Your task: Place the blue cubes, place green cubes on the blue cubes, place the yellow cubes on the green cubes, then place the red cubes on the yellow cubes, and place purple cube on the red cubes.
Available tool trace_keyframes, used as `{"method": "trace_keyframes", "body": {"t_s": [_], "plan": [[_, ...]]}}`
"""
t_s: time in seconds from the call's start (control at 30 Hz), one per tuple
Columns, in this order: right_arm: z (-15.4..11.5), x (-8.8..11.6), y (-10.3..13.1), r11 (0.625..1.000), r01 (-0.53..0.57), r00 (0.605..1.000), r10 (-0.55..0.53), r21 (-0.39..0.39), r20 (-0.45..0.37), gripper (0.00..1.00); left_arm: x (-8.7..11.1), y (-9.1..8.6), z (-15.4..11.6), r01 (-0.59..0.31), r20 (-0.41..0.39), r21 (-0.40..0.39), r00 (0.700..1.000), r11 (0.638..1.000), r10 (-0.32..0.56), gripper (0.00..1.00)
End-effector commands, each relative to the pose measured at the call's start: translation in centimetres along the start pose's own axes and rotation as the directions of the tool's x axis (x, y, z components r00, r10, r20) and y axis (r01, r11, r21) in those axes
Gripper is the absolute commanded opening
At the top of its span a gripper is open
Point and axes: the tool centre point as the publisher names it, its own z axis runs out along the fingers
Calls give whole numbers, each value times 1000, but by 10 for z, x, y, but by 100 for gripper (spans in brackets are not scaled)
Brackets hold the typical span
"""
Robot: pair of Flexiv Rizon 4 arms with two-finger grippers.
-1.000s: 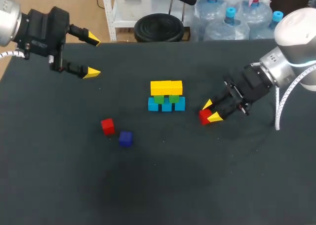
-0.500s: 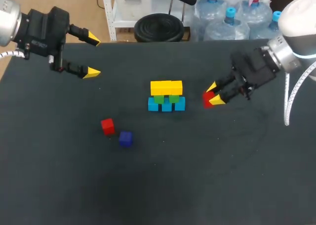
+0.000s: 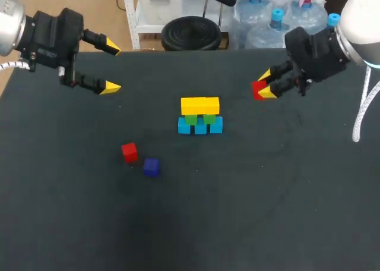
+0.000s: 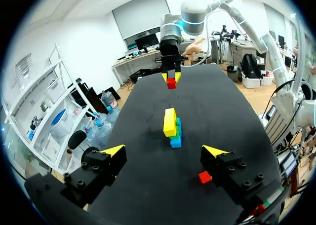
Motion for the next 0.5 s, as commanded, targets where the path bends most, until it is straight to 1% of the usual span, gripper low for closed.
{"method": "trace_keyframes", "body": {"t_s": [0.03,0.33,0.5], "plan": [[6,-12,-1,999,1,1000,-2,36,11,0,2,-1,0,-4,5,-3,1000,1000,4,100],[36,-39,-9,1000,24,999,-24,1,49,0,2,-1,0,-4,5,-3,1000,1000,4,100],[46,-50,-11,999,33,998,-33,-8,54,0,2,-1,0,-4,5,-3,1000,1000,4,100]]}}
